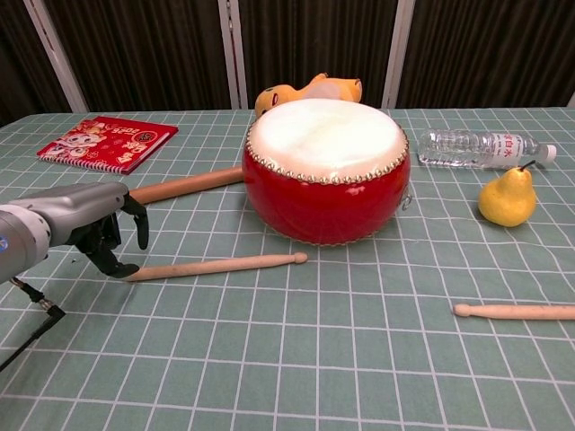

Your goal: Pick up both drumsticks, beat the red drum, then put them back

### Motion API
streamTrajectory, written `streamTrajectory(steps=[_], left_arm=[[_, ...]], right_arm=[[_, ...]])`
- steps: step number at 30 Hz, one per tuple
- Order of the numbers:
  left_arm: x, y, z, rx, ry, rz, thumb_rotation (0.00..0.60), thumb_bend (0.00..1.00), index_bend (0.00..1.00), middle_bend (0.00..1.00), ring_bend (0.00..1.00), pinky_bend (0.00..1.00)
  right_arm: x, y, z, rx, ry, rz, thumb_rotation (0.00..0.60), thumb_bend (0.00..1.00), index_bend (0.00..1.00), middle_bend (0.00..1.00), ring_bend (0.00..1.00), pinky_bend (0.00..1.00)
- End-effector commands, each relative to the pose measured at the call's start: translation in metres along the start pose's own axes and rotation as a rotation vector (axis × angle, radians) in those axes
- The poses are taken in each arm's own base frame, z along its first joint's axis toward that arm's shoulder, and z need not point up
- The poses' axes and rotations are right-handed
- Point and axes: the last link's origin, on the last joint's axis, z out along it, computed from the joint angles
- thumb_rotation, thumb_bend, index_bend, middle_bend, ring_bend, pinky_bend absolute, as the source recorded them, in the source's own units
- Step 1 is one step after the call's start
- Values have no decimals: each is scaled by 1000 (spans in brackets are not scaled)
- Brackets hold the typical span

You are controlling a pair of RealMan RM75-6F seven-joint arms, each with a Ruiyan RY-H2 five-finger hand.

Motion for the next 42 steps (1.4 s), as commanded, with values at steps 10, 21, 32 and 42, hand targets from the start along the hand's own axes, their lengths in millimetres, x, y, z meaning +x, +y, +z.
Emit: streamTrajectory(steps=[10, 21, 32, 42], left_arm=[[-16, 22, 13, 6, -28, 0, 600, 290, 467, 1000, 1000, 1000], [-21, 17, 15, 27, -41, 21, 600, 472, 664, 1000, 1000, 1000], [34, -14, -10, -20, 110, -82, 600, 521, 754, 1000, 1000, 1000], [81, -44, -38, -63, 209, -119, 600, 521, 755, 1000, 1000, 1000]], right_arm=[[1, 0, -1, 3, -1, 8, 600, 238, 0, 0, 0, 0], [1, 1, -1, -1, 4, 9, 600, 238, 0, 0, 0, 0], [8, -5, 2, 1, 65, 46, 600, 237, 25, 409, 429, 429], [-7, -30, 17, -22, -53, 0, 600, 239, 382, 1000, 1000, 1000]])
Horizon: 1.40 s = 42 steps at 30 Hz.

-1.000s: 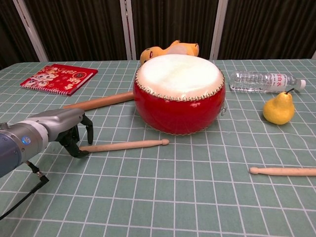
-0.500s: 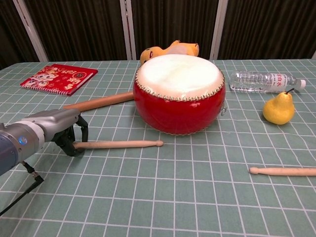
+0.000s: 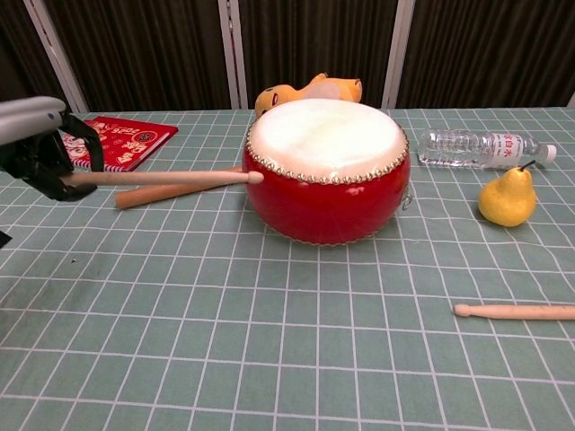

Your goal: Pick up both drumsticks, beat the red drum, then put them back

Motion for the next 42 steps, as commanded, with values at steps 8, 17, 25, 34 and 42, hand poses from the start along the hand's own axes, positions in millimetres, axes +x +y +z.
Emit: streamTrajectory(steps=[8, 17, 25, 34, 42], left_arm=[[27, -13, -12, -12, 32, -28, 600, 521, 757, 1000, 1000, 1000], [33, -18, -18, -31, 28, -21, 600, 522, 759, 1000, 1000, 1000], [31, -25, -20, -31, 16, -18, 600, 523, 762, 1000, 1000, 1000], [31, -24, -19, -43, 15, -29, 600, 523, 764, 1000, 1000, 1000], [31, -21, -22, -58, 10, -26, 600, 526, 767, 1000, 1000, 1000]], right_arm=[[-30, -43, 33, -39, -173, -22, 600, 251, 429, 1000, 1000, 1000], [-58, -59, 57, -79, -168, -58, 600, 272, 463, 1000, 1000, 1000], [-77, -56, 74, -122, -135, -53, 600, 292, 514, 1000, 1000, 1000], [-96, -47, 75, -156, -177, -81, 600, 307, 514, 1000, 1000, 1000], [-104, -41, 78, -185, -186, -97, 600, 306, 515, 1000, 1000, 1000]])
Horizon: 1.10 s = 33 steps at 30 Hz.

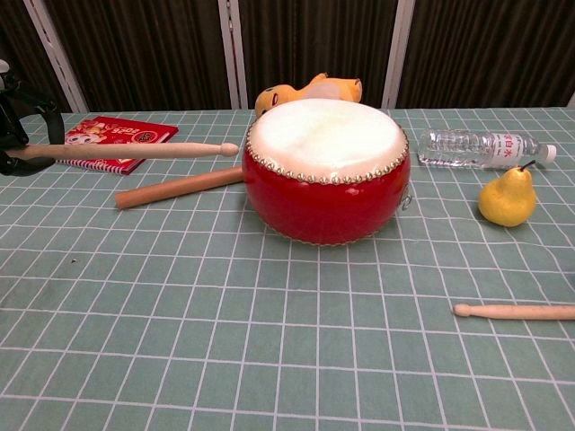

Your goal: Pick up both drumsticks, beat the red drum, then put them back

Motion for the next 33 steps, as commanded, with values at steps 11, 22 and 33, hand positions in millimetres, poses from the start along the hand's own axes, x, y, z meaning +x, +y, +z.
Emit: streamTrajectory(steps=[11, 22, 33], left_arm=[[0, 1, -2, -6, -6, 0, 600, 527, 768, 1000, 1000, 1000], [3, 4, -1, -11, -2, 1, 600, 527, 769, 1000, 1000, 1000], [13, 21, 5, -50, 17, 5, 600, 556, 771, 1000, 1000, 1000]], right_arm=[[-15, 13, 8, -67, -54, -35, 600, 425, 555, 1000, 1000, 1000], [11, -1, 3, -29, -11, 82, 600, 729, 895, 1000, 1000, 1000], [96, -8, -23, 59, 90, 300, 600, 767, 938, 1000, 1000, 1000]])
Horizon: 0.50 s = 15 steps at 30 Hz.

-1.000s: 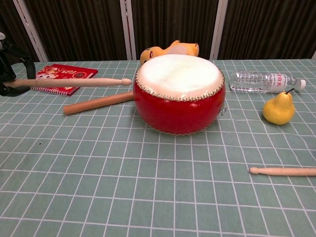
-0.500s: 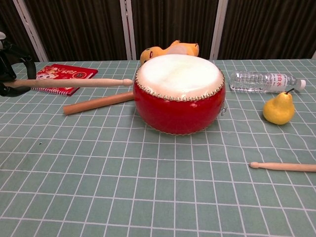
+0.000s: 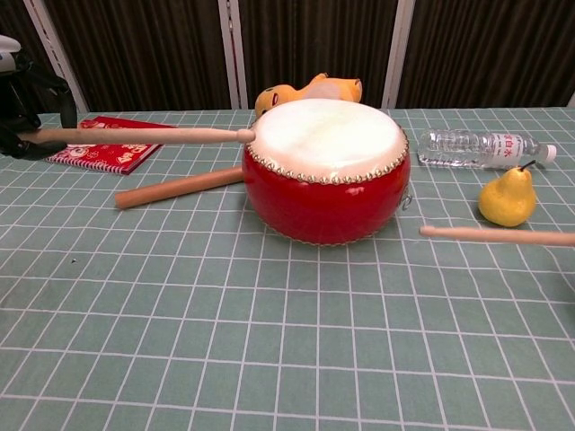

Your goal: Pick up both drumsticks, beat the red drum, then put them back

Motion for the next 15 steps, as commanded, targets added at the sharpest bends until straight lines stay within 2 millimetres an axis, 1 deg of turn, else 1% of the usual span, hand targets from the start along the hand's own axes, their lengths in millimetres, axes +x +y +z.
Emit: streamTrajectory(steps=[1, 3, 5, 10, 15], left_arm=[[4, 8, 4, -17, 10, 6, 600, 563, 771, 1000, 1000, 1000], [9, 15, 11, -33, 28, 9, 600, 571, 772, 1000, 1000, 1000], [14, 23, 18, -44, 46, 7, 600, 576, 773, 1000, 1000, 1000], [26, 45, 44, -65, 90, 31, 600, 582, 774, 1000, 1000, 1000], [30, 66, 74, -58, 116, 79, 600, 582, 775, 1000, 1000, 1000]], right_arm=[[40, -6, -12, 35, 54, 91, 600, 769, 939, 1000, 1000, 1000], [48, -7, -18, 44, 53, 128, 600, 770, 941, 1000, 1000, 1000], [51, -7, -23, 49, 40, 157, 600, 771, 942, 1000, 1000, 1000], [49, -4, -27, 61, -1, 169, 600, 771, 942, 1000, 1000, 1000], [50, -3, -26, 67, -11, 176, 600, 772, 942, 1000, 1000, 1000]])
